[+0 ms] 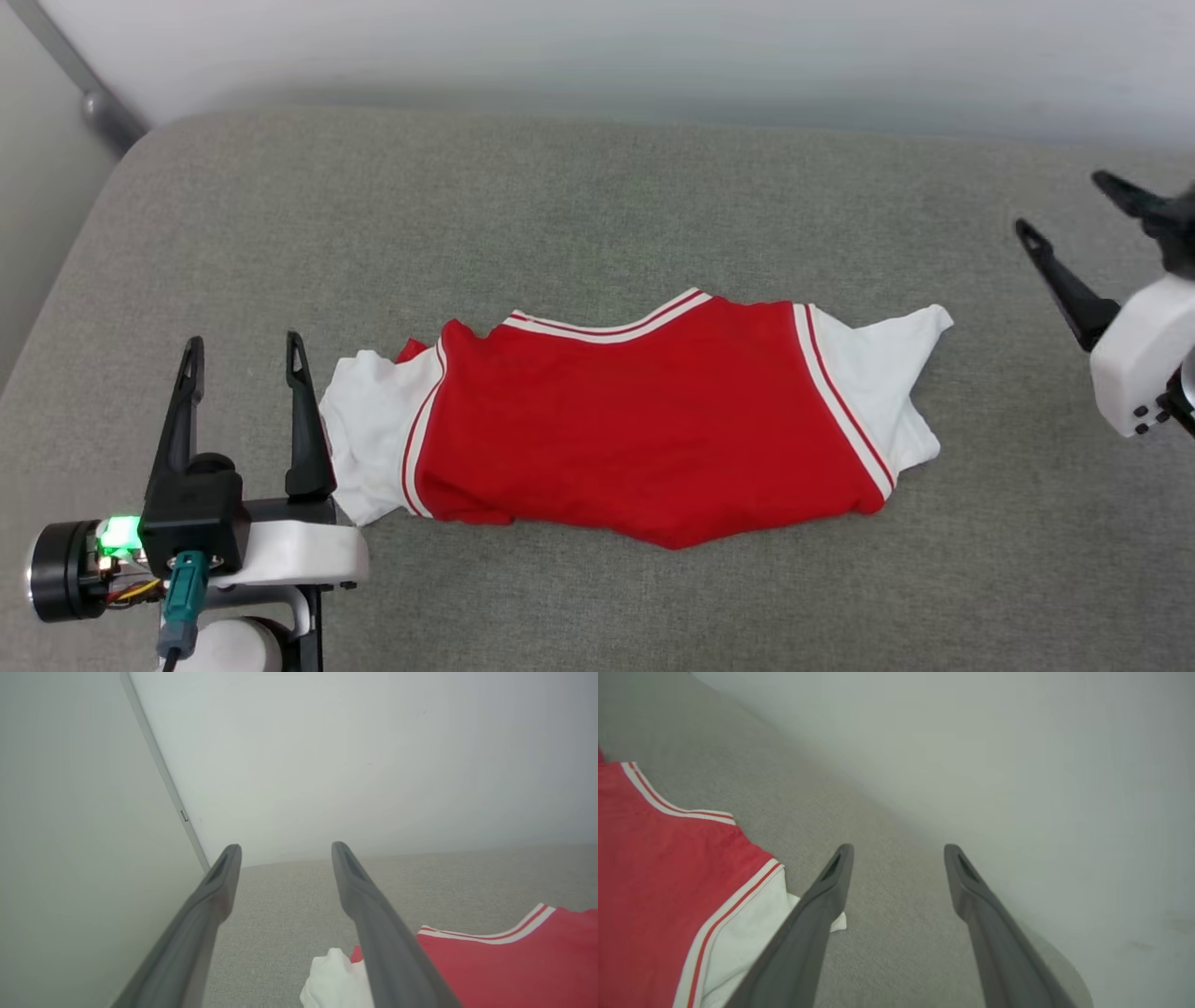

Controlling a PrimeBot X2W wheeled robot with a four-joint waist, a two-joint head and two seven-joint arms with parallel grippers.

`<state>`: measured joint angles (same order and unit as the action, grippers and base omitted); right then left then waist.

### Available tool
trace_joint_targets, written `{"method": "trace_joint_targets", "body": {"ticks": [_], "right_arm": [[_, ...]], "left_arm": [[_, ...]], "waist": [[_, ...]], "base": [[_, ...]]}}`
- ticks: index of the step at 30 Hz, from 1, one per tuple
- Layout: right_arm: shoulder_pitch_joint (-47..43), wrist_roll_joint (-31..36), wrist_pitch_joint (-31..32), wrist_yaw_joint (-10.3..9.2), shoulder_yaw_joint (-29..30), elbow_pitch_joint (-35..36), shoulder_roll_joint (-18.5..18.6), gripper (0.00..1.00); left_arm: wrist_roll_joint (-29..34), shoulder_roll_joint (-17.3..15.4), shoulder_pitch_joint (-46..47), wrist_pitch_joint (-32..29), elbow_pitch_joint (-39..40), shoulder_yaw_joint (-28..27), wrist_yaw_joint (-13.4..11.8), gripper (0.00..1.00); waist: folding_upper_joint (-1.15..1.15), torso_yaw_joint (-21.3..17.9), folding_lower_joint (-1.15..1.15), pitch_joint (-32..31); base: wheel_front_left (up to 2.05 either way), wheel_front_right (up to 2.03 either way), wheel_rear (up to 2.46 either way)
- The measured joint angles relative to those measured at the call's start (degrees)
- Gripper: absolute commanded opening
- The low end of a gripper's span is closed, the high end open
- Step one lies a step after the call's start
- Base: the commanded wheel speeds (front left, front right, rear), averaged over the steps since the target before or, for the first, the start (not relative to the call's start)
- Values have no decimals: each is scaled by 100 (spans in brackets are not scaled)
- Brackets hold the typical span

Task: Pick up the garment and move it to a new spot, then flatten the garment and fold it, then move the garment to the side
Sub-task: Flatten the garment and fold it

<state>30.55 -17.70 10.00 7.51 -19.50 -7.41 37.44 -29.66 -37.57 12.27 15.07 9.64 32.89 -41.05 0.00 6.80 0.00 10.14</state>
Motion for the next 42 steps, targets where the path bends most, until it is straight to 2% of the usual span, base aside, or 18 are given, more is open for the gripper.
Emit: {"method": "trace_joint_targets", "body": {"ticks": [5, 9, 14, 20, 29, 30, 31, 38, 42], "right_arm": [[712, -1149, 1678, 0, -1232, 167, 777, 100], [1355, -1774, 2839, 0, -1918, 219, 1060, 100], [2012, -2325, 3952, 0, -2552, 100, 1170, 100], [2503, -2514, 4531, 0, -3012, -242, 1233, 100], [2642, -2866, 4298, 0, -3556, -408, 1408, 100], [2663, -2894, 4237, 0, -3616, -415, 1419, 41], [2687, -2902, 4144, 0, -3687, -415, 1419, 0], [2915, -2980, 3423, 1, -4045, -535, 1311, 0], [3044, -3190, 3065, 1, -4075, -457, 1569, 0]], "left_arm": [[486, 535, -279, 0, 0, -554, 332, 100], [804, 973, -350, 0, -70, -844, 682, 100], [1169, 1481, -285, 0, -170, -1120, 1095, 100], [1515, 1974, -112, 1, -287, -1507, 1581, 100], [1931, 2565, -59, 0, -455, -2004, 2125, 100], [1965, 2599, -59, 0, -478, -2054, 2172, 100], [2003, 2628, -60, 0, -506, -2108, 2221, 100], [2241, 2804, -175, 0, -621, -2397, 2466, 100], [2335, 2905, -297, 0, -655, -2483, 2593, 100]], "waist": [[0, 86, 0, 243], [0, 174, 0, 498], [0, 331, 0, 858], [0, 551, 1, 1295], [0, 775, 0, 1727], [0, 765, 0, 1724], [0, 748, 0, 1707], [0, 555, 1, 1456], [0, 450, 1, 1261]], "base": [[0, 0, 0], [0, 0, 0], [0, 0, 0], [0, 0, 0], [0, 0, 0], [0, 0, 0], [0, 0, 0], [0, 0, 0], [0, 0, 0]]}}
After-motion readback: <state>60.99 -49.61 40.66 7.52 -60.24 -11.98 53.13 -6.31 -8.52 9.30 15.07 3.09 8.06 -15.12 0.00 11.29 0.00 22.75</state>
